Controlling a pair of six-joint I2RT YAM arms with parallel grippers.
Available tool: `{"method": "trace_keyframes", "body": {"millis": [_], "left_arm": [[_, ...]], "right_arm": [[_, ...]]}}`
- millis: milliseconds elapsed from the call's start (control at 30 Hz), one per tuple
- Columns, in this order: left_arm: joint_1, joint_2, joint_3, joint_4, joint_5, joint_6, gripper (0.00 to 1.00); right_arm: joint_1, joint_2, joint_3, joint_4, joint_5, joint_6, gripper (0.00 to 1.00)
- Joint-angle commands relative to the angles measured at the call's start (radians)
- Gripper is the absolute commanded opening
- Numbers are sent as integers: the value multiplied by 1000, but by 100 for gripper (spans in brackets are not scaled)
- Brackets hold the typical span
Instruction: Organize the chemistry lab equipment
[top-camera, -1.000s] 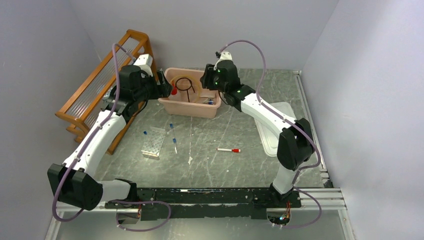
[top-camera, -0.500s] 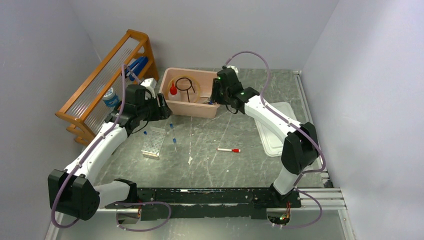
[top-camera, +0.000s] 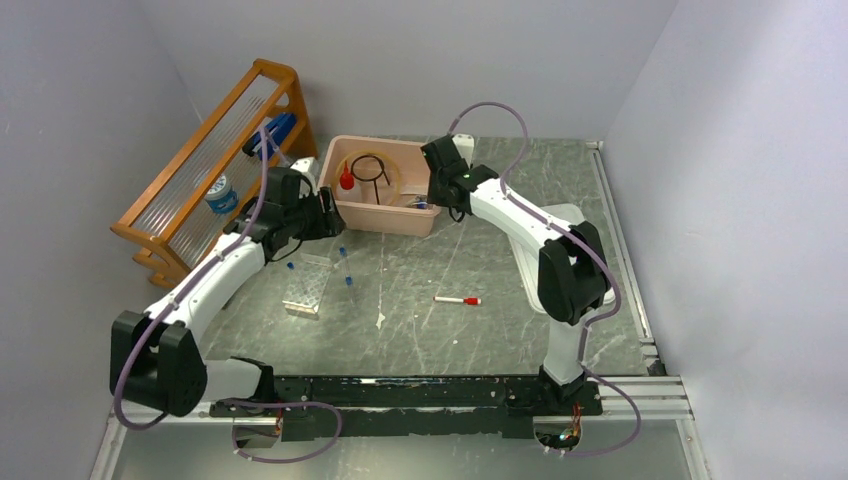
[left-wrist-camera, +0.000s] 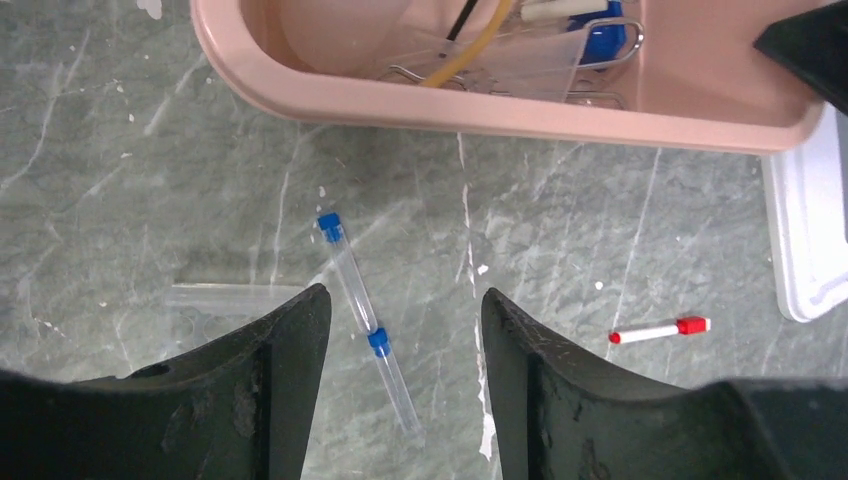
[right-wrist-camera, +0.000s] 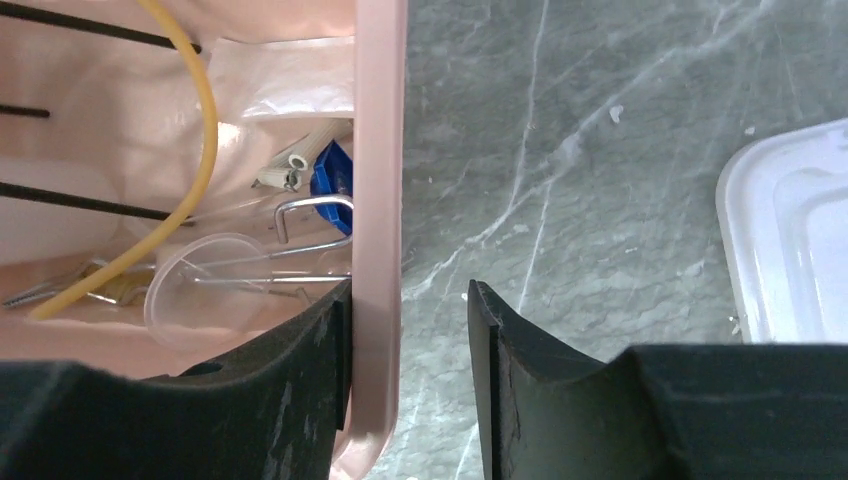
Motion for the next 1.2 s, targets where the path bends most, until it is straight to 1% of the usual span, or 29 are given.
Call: {"method": "trace_keyframes", "body": {"millis": [0, 200, 333, 433, 533, 700, 867, 933, 967, 1033, 1067, 1100, 1167], "left_arm": [[-3, 60, 60, 72, -45, 33, 61], [-3, 131, 90, 95, -12, 31, 59], [-4, 158, 104, 97, 18, 30, 59], [-11, 169, 116, 67, 10, 23, 58], [-33, 175, 113, 12, -43, -4, 58], [-100, 213, 90, -114, -203, -86, 58], [-161, 262, 50, -121, -277, -160, 56], [-175, 286, 32, -93, -283, -169, 53], [-177, 300, 23, -76, -281, -173, 49], [-178, 329, 9, -47, -264, -177, 36], [-177, 344, 8, -43, -257, -179, 33], [-178, 355, 8, -41, -255, -183, 32], [-178, 371, 0, -30, -265, -190, 34]], "right_arm": [[-24, 5, 38, -47, 156, 20, 45], [-68, -32, 16, -69, 246, 23, 39], [-101, -69, -25, -54, 254, 18, 38], [-119, -87, -47, -48, 241, 15, 37], [-123, -107, -58, -31, 198, -4, 40], [-125, -185, -69, 40, 56, -36, 46], [-124, -264, -55, 86, -40, -46, 48], [-124, -292, -58, 106, -65, -48, 49], [-125, -307, -61, 117, -76, -47, 48], [-125, -343, -87, 163, -92, -51, 47], [-124, -363, -108, 192, -100, -53, 47], [-125, -386, -127, 215, -108, -54, 46], [-123, -412, -157, 246, -120, -55, 46]]}}
